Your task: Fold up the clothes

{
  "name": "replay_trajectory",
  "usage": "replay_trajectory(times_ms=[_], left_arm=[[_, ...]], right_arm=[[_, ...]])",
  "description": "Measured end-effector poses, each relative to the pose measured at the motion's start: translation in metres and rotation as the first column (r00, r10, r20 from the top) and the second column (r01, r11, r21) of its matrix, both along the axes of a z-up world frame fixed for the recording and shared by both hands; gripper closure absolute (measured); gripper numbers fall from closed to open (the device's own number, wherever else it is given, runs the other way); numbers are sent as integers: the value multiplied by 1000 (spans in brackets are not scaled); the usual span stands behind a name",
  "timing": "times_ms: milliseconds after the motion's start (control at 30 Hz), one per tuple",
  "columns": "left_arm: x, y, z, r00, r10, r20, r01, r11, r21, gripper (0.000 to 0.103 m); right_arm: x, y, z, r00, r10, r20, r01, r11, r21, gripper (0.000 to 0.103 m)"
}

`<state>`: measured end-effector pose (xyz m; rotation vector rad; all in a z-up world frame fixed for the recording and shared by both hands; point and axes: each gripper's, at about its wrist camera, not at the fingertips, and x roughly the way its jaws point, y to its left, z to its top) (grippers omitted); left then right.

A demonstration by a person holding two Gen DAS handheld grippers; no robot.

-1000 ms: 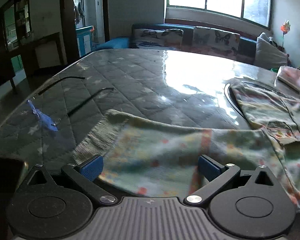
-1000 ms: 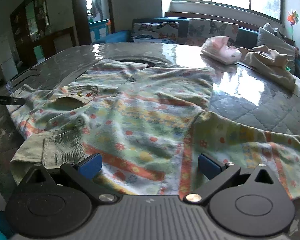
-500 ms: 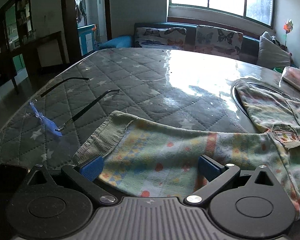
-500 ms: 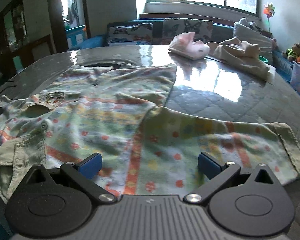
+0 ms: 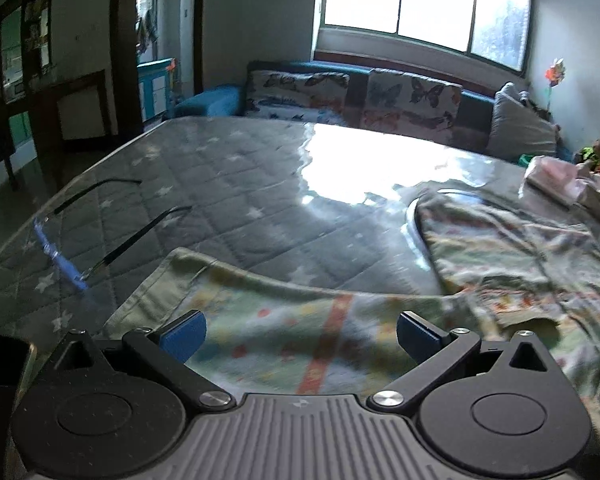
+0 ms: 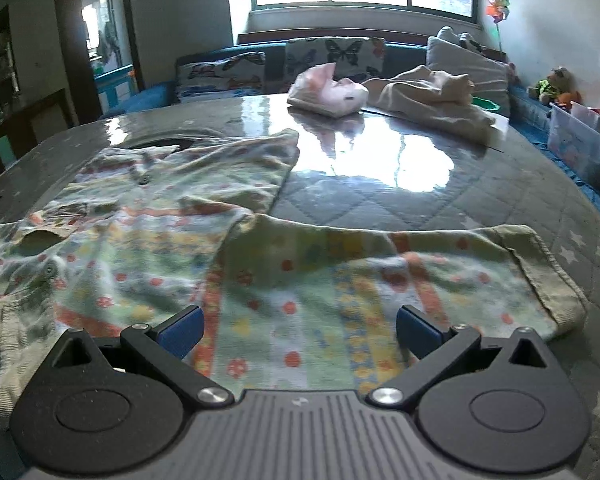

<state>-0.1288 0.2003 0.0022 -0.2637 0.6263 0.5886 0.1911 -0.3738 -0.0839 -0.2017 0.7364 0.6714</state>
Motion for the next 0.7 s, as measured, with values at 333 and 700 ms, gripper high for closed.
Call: replay_trajectory(times_ms=[333, 700], left_arm=[[16, -27, 16, 997, -65, 43, 64, 998, 16, 0], [39, -60, 18, 988, -147, 39, 147, 989, 8, 0]], right_arm=[[12, -18, -1, 995, -101, 16, 101, 995, -3, 0], [37, -69, -2, 955, -293, 42, 292, 956, 16, 2]])
